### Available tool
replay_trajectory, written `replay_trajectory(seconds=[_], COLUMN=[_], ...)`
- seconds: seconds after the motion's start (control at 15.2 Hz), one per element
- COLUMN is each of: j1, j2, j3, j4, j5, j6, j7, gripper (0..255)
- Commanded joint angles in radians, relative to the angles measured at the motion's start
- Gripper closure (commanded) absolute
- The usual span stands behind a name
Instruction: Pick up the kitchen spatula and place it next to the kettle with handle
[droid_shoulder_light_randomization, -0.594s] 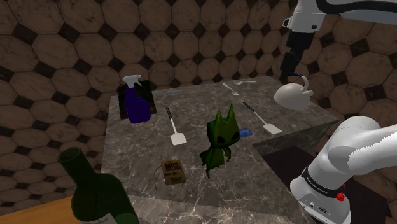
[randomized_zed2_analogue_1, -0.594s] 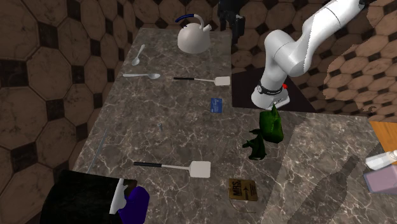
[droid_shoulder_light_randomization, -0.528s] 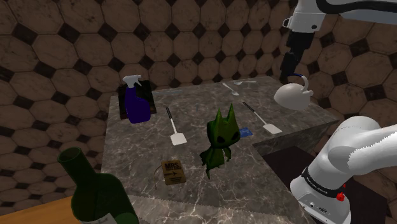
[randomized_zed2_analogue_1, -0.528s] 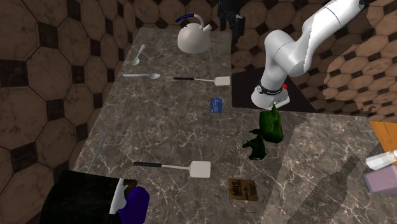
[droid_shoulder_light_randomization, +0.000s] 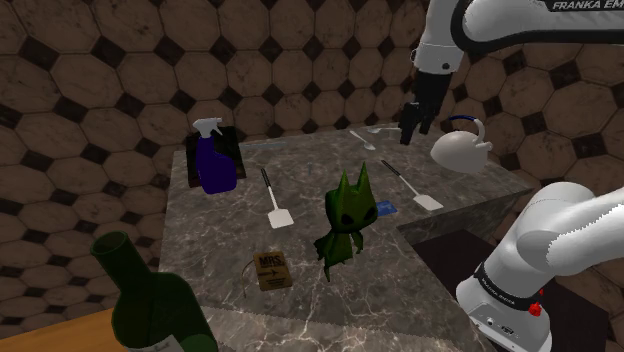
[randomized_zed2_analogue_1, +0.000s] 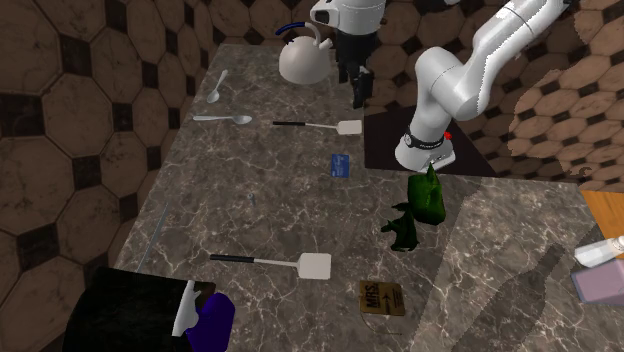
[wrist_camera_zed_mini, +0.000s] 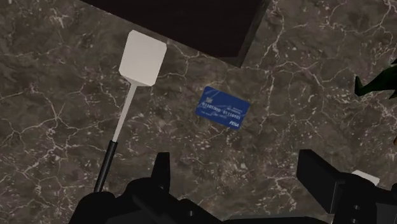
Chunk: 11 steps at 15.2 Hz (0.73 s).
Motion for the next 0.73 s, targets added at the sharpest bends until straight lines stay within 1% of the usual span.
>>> replay_trajectory(seconds=[0.0,0.33,0.66], j1=[0.004,0.010,0.006], j2=[0.036,0.165,0.324], j3=[0.036,0.129,0.217], j4=[-0.005,0.015,0.073], j5=[0.021,0.057,0.059], j6=[0.050,0.178,0.296], j7=[0.056,0.193,0.334], gripper=[0,0,0])
